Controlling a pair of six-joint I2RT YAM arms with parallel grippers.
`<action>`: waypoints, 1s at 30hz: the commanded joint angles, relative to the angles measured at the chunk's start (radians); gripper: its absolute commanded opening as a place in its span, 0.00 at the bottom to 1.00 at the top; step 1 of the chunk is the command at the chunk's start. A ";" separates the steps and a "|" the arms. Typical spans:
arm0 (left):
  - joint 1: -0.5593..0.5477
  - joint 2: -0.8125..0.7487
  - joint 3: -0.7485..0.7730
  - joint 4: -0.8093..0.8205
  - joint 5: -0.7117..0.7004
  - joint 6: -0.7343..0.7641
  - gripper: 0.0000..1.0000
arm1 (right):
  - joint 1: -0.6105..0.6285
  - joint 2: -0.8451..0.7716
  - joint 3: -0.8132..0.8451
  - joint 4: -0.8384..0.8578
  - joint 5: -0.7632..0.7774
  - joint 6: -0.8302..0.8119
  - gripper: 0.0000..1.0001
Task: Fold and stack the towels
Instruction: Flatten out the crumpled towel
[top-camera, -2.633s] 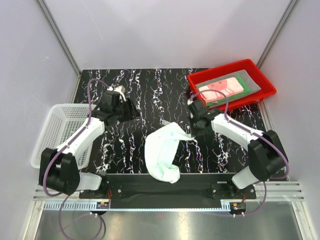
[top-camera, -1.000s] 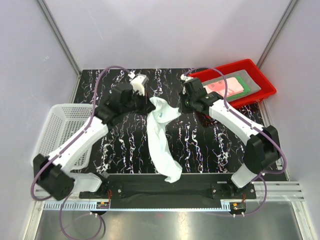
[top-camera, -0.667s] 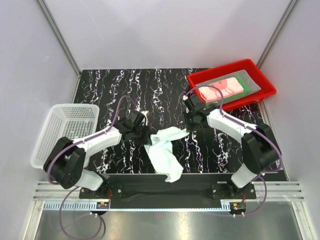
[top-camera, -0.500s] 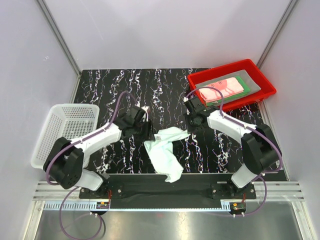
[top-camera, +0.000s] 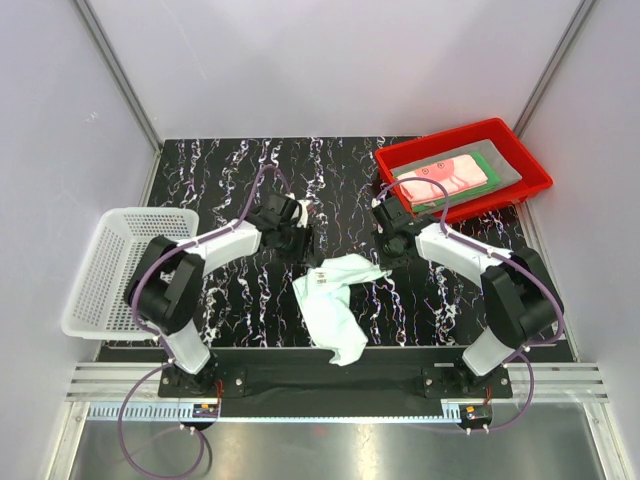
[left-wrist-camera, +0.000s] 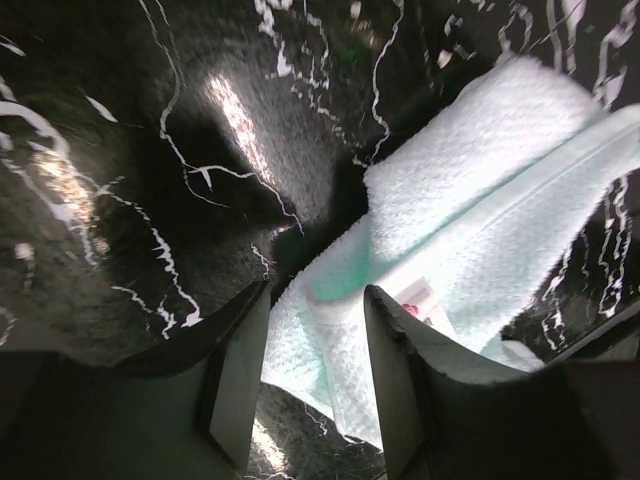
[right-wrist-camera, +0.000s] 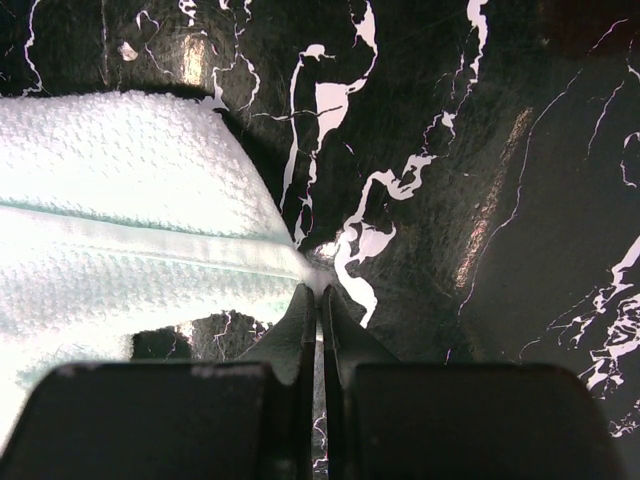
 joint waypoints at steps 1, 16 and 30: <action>0.000 0.031 0.011 0.056 0.091 0.045 0.47 | -0.002 -0.022 -0.003 0.031 0.007 -0.009 0.00; -0.002 -0.033 0.046 -0.020 0.088 -0.004 0.00 | -0.002 -0.053 0.031 0.021 0.027 0.005 0.00; 0.001 -0.017 -0.009 -0.017 0.013 -0.138 0.38 | -0.002 -0.082 0.031 0.003 0.027 0.008 0.00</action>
